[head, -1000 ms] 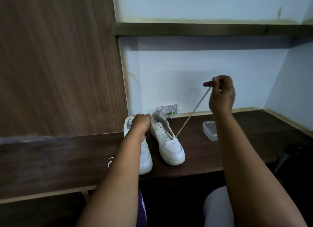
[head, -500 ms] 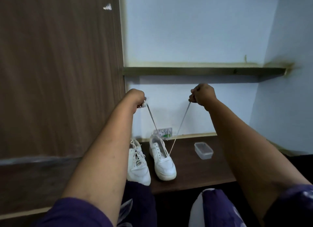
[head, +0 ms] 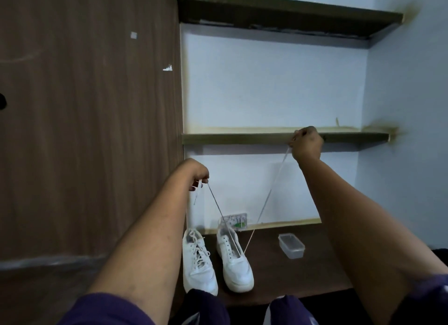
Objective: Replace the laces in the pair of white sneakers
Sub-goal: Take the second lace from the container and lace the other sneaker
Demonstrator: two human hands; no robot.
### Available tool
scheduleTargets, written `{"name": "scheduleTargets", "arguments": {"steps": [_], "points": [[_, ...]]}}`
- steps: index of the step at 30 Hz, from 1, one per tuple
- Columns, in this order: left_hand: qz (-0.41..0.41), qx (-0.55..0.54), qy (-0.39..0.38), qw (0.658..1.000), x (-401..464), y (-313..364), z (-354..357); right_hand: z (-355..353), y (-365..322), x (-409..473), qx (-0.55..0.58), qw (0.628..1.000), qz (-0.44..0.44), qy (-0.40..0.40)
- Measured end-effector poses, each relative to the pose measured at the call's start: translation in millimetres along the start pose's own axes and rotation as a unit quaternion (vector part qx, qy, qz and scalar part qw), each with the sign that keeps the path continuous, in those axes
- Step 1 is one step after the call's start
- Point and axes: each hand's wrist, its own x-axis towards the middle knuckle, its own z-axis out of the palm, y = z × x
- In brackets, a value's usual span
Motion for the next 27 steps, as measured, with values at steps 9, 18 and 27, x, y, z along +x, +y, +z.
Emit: {"name": "scheduleTargets", "arguments": {"steps": [9, 18, 27], "points": [[0.053, -0.245, -0.078, 0.965, -13.3, 18.3, 18.5, 13.0, 1.4, -38.8, 0.058, 0.977, -0.087, -0.184], [0.104, -0.39, -0.125, 0.907, -31.0, 29.6, 26.8, 22.4, -10.2, -52.8, 0.112, 0.952, -0.04, -0.281], [0.329, -0.248, 0.087, 0.907, -47.3, 41.0, 16.1, 22.9, -8.5, -66.0, 0.133, 0.956, -0.034, -0.259]]}}
